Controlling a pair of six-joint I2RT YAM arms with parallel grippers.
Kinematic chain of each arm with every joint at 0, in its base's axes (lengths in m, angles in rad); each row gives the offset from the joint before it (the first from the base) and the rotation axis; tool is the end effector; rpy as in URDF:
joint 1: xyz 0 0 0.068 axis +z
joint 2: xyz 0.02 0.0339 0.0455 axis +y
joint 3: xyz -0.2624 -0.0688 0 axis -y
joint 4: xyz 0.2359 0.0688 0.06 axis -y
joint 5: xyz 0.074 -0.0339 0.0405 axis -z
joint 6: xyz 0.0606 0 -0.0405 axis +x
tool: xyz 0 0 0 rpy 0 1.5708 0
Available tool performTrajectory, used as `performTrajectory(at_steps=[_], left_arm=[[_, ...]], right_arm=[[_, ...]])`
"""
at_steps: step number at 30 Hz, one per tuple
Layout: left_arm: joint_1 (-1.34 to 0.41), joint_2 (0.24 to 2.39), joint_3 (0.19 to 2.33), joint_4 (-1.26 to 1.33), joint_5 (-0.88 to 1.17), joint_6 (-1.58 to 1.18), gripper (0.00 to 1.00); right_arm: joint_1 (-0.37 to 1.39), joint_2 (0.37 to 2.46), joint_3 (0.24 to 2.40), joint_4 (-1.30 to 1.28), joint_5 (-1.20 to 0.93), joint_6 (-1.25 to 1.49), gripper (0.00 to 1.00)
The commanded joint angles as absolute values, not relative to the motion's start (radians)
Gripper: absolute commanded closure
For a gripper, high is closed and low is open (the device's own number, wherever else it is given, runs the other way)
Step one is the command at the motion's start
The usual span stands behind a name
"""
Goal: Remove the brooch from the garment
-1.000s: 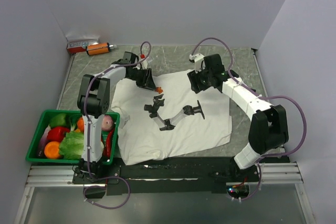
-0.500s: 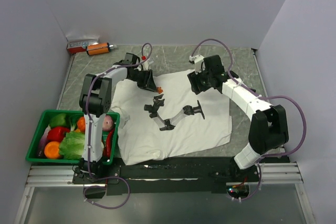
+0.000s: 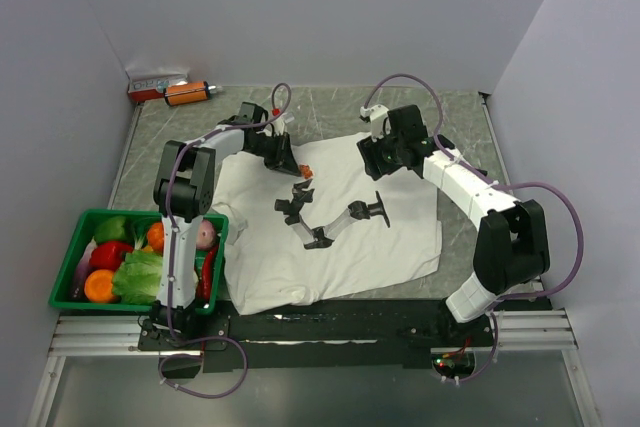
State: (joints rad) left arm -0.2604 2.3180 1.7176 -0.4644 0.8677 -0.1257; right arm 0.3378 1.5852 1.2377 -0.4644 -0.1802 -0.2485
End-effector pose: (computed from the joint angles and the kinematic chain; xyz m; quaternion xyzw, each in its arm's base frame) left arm 0.4536 -0.1687 0.1232 0.1641 0.8694 -0.4430 0.1448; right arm 0.3341 0.1289 0.2550 -0.2992 0.8760 0.1000 0.3648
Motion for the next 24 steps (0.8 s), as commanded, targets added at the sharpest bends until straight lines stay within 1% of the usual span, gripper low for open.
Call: performTrajectory(at_steps=[1, 3, 6, 10, 12, 13, 16, 17, 21, 24], left_arm=[[-0.272, 2.316, 1.764, -0.451, 0.905, -0.120, 0.96], [-0.272, 2.313, 1.764, -0.469, 0.922, -0.107, 0.99], [-0.262, 2.309, 1.770, -0.521, 0.974, -0.086, 0.99], [-0.255, 2.266, 1.724, -0.508, 1.101, -0.097, 0.99], [-0.252, 2.260, 1.712, -0.505, 1.150, -0.104, 0.99], [-0.252, 2.255, 1.709, -0.506, 1.178, -0.112, 0.99], [-0.245, 2.231, 1.668, -0.467, 1.252, -0.171, 0.99], [-0.242, 2.224, 1.651, -0.447, 1.293, -0.198, 0.99], [-0.241, 2.198, 1.542, -0.263, 1.388, -0.354, 0.99], [-0.241, 2.184, 1.479, -0.132, 1.449, -0.553, 0.99]], right_arm=[[0.334, 1.548, 1.243, -0.445, -0.173, -0.259, 0.36], [0.334, 1.549, 1.246, -0.449, -0.176, -0.264, 0.36], [0.339, 1.549, 1.258, -0.465, -0.207, -0.299, 0.36], [0.368, 1.529, 1.247, -0.451, -0.337, -0.441, 0.39], [0.379, 1.503, 1.198, -0.384, -0.371, -0.534, 0.40], [0.382, 1.461, 1.119, -0.262, -0.394, -0.570, 0.40], [0.420, 1.434, 1.017, -0.088, -0.437, -0.721, 0.39], [0.437, 1.442, 1.008, -0.056, -0.458, -0.789, 0.40], [0.475, 1.529, 0.992, 0.089, -0.501, -0.899, 0.42], [0.506, 1.610, 1.000, 0.176, -0.551, -0.978, 0.44]])
